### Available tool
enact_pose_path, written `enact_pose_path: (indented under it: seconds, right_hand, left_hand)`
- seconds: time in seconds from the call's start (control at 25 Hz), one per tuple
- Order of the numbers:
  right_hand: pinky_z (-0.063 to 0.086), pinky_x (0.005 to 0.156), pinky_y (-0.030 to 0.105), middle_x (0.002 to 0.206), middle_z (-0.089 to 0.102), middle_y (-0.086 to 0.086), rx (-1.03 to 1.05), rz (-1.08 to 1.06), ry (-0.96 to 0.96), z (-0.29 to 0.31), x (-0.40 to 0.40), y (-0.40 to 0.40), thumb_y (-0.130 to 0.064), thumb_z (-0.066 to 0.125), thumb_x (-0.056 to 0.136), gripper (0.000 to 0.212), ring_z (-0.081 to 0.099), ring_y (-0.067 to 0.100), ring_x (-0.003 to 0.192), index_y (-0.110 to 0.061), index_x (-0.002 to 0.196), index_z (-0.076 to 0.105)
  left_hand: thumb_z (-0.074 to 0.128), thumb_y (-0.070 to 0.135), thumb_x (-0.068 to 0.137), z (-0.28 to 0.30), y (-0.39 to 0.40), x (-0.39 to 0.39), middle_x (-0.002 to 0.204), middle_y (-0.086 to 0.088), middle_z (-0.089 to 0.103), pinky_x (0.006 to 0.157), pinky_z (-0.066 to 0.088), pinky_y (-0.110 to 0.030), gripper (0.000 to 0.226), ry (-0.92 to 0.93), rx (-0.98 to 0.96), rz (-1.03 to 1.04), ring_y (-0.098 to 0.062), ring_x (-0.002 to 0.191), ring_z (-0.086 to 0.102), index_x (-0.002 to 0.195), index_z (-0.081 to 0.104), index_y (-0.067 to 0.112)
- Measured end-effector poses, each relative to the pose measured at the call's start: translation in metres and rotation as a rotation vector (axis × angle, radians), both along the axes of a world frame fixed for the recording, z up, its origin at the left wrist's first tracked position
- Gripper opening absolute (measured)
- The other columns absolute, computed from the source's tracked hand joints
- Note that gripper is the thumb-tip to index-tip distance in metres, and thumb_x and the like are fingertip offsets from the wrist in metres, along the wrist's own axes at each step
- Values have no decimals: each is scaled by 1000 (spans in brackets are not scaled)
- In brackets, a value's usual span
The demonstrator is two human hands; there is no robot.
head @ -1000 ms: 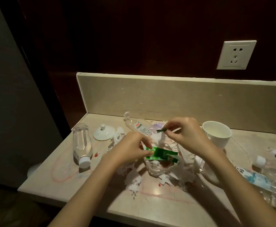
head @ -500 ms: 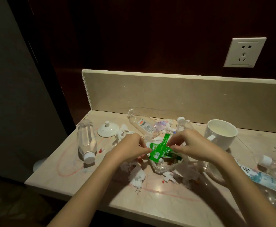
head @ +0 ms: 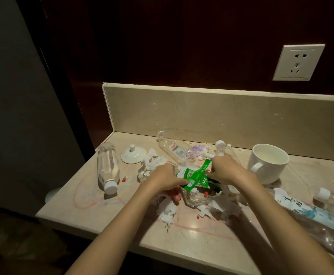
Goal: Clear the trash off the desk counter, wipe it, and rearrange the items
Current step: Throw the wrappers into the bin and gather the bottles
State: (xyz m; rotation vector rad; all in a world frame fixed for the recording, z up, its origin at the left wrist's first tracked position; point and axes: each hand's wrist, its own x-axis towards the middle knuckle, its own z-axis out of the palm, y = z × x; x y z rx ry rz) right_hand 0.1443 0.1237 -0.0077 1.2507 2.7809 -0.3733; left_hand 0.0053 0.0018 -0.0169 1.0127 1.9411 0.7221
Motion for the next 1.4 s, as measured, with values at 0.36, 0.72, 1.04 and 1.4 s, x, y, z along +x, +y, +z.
enact_pose_path:
  seconds: [0.36, 0.72, 1.04, 1.4]
  right_hand:
    - [36, 56, 31, 62, 48, 2, 1, -34, 34, -3, 5, -1, -33, 53, 94, 40, 50, 22, 66, -13, 63, 38]
    - [37, 53, 24, 63, 59, 9, -204, -149, 300, -8, 16, 2, -21, 65, 87, 24, 49, 13, 53, 2, 78, 68]
    - [46, 59, 26, 65, 63, 4, -481, -241, 592, -2, 19, -5, -20, 70, 85, 17, 53, 10, 51, -12, 71, 66]
    - [47, 55, 22, 69, 63, 3, -566, -216, 718, 2, 0, -51, -16, 67, 87, 12, 55, 9, 50, -6, 83, 60]
  left_hand:
    - [66, 15, 90, -13, 3, 0, 64, -16, 68, 52, 57, -27, 28, 0, 57, 28, -20, 50, 67, 97, 55, -10]
    - [73, 31, 83, -13, 6, -19, 68, -16, 60, 73, 53, -40, 31, 90, 132, 35, -24, 65, 59, 70, 62, 5]
    - [70, 24, 86, 0, -4, -19, 63, -3, 57, 48, 50, -21, 31, -133, 243, 144, -12, 46, 61, 100, 58, 0]
    - [66, 14, 89, 10, -53, -36, 60, -3, 52, 43, 47, -17, 13, -282, 282, 137, -8, 41, 51, 92, 67, 2]
